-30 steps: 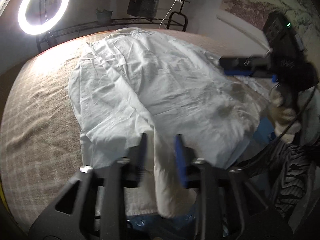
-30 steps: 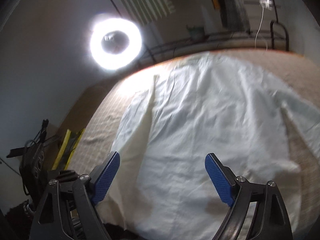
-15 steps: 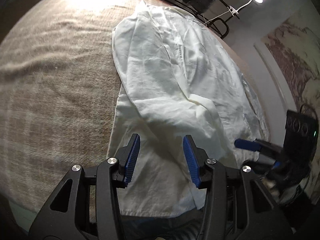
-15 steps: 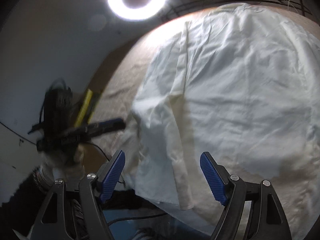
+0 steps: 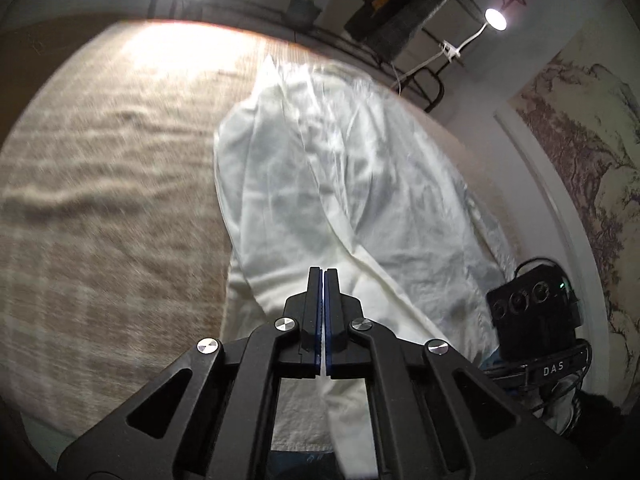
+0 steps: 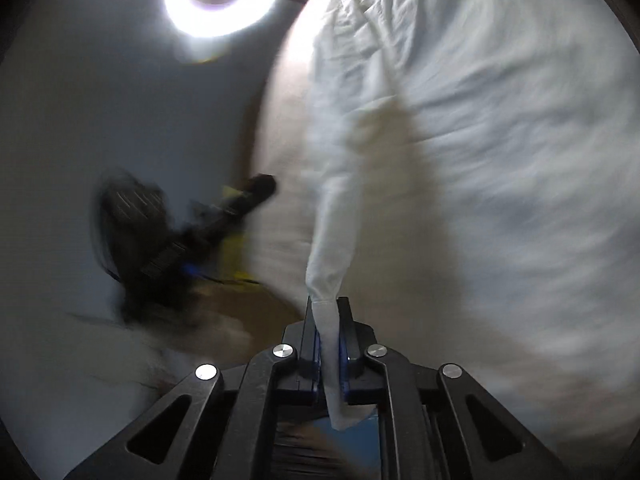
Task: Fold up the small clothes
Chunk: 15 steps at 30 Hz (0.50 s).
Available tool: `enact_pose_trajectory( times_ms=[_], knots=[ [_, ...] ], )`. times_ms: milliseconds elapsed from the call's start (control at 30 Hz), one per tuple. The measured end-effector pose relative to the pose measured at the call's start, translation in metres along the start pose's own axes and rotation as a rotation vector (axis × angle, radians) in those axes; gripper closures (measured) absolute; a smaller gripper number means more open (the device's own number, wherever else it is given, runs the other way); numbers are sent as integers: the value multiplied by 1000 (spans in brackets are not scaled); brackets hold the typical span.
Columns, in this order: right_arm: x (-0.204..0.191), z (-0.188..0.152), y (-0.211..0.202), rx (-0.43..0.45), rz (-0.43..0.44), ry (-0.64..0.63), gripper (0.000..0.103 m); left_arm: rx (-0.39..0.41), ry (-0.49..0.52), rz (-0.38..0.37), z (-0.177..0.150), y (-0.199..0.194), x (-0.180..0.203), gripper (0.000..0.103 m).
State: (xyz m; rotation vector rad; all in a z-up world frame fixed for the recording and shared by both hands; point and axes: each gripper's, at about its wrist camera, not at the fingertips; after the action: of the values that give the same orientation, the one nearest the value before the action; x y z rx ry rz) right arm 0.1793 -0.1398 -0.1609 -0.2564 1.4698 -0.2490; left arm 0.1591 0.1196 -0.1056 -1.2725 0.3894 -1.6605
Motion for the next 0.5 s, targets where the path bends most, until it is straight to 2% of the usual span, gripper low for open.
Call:
enact_pose_trajectory(
  times_ms=[67, 167, 233, 367, 467, 500],
  knots=[
    [-6, 0, 6, 57, 140, 41, 98, 28, 12, 14, 4, -9, 0, 103],
    [-15, -3, 15, 82, 160, -14, 98, 3, -26, 9, -2, -8, -12, 103],
    [-5, -10, 17, 85, 199, 26, 98, -24, -23, 17, -10, -5, -16, 103],
    [13, -8, 13, 78, 65, 29, 98, -98, -25, 43, -35, 8, -23, 99],
    [25, -10, 15, 33, -91, -5, 95, -144, -72, 33, -52, 19, -28, 85],
    [26, -11, 17, 15, -127, -18, 93, -153, -84, 35, -56, 24, -29, 77]
  ],
)
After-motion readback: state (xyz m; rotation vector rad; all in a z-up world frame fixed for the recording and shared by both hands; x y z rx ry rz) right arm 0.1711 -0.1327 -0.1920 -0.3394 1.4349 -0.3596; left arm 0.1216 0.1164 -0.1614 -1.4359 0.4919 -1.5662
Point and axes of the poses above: each gripper's, at about its wrist camera, not at the fingertips, and y roughly the way its jaws point, x to its right, z to its top, and after that the axes turned 9 degrees about -y, right-handed
